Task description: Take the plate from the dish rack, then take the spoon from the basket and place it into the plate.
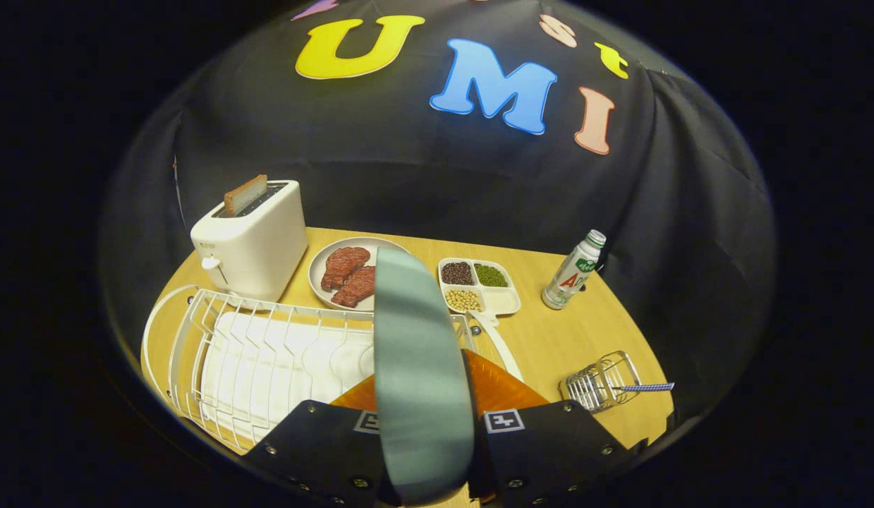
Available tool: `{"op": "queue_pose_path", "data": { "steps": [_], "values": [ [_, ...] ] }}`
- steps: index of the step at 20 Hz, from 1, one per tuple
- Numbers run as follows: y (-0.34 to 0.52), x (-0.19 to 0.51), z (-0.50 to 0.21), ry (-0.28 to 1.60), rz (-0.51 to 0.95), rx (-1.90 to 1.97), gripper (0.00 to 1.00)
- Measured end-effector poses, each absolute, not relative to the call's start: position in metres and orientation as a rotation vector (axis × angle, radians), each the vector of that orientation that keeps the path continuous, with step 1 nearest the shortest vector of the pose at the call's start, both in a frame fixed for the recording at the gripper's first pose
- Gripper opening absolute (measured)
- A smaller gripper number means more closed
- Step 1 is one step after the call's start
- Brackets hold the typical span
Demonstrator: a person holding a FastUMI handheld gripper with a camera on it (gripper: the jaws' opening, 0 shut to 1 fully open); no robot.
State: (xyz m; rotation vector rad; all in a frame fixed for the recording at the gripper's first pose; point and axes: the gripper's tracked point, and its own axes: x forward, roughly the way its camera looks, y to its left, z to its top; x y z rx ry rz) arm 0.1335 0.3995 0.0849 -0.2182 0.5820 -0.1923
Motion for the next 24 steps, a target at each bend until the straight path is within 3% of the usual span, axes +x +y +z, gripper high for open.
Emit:
{"op": "queue_pose_path", "data": {
  "steps": [8, 15, 24],
  "values": [
    [0.392, 0.100, 0.134, 0.494, -0.251, -0.375, 0.36],
    [0.368, 0.029, 0.160, 0.453, -0.268, -0.375, 0.36],
    [0.338, -0.049, 0.130, 0.487, -0.219, -0.367, 0.35]
  ]
}}
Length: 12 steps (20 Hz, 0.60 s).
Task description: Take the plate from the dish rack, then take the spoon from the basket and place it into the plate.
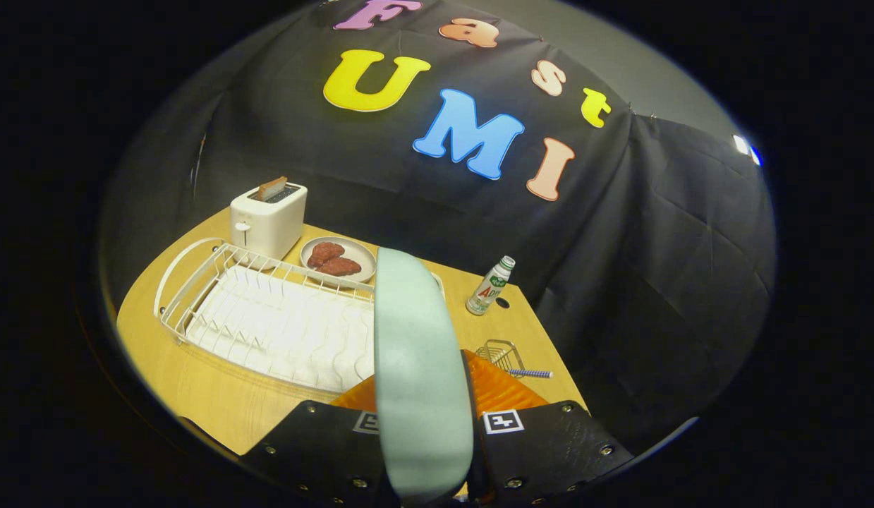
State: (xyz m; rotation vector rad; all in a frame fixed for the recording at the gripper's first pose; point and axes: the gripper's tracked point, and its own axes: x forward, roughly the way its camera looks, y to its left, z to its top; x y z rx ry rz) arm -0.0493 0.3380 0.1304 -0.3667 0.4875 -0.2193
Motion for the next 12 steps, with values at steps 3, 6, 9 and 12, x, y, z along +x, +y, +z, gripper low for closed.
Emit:
{"op": "queue_pose_path", "data": {
  "steps": [3, 6, 9, 12],
  "values": [
    [0.334, -0.067, 0.104, 0.531, -0.184, -0.354, 0.35],
    [0.329, -0.078, 0.080, 0.571, -0.156, -0.341, 0.35],
    [0.326, -0.084, 0.063, 0.608, -0.134, -0.293, 0.35],
    [0.325, -0.087, 0.045, 0.642, -0.118, -0.226, 0.35]
  ]
}}
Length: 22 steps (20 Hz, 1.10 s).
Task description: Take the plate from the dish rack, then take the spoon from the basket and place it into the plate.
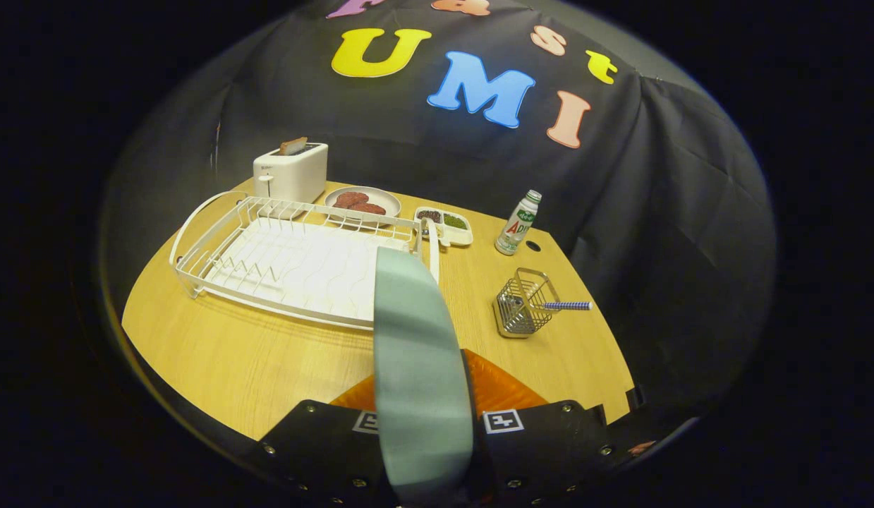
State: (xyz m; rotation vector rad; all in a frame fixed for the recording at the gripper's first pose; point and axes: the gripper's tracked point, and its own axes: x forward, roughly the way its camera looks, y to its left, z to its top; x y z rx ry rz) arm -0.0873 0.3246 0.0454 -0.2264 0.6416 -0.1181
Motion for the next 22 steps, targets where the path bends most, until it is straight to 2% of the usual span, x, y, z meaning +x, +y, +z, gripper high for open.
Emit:
{"op": "queue_pose_path", "data": {
  "steps": [22],
  "values": [
    [0.356, -0.090, -0.014, 0.779, 0.023, 0.054, 0.35]
  ]
}}
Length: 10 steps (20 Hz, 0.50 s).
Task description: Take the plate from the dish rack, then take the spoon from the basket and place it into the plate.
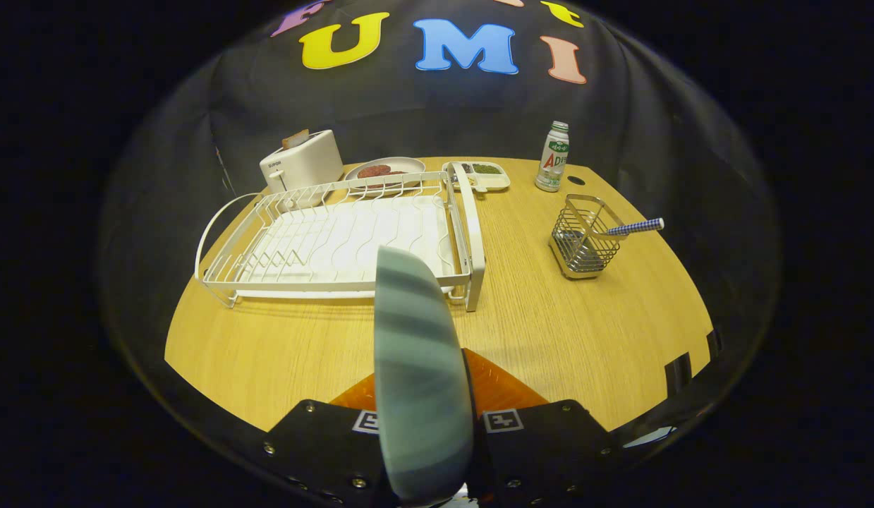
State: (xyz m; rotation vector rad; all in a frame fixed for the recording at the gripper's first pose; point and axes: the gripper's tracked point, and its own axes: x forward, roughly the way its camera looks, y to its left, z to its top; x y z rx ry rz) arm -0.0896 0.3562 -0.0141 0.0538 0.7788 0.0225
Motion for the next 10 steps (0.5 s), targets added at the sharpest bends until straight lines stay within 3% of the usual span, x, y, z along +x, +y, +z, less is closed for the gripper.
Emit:
{"op": "queue_pose_path", "data": {
  "steps": [10],
  "values": [
    [0.386, -0.084, -0.040, 0.850, 0.144, 0.379, 0.34]
  ]
}}
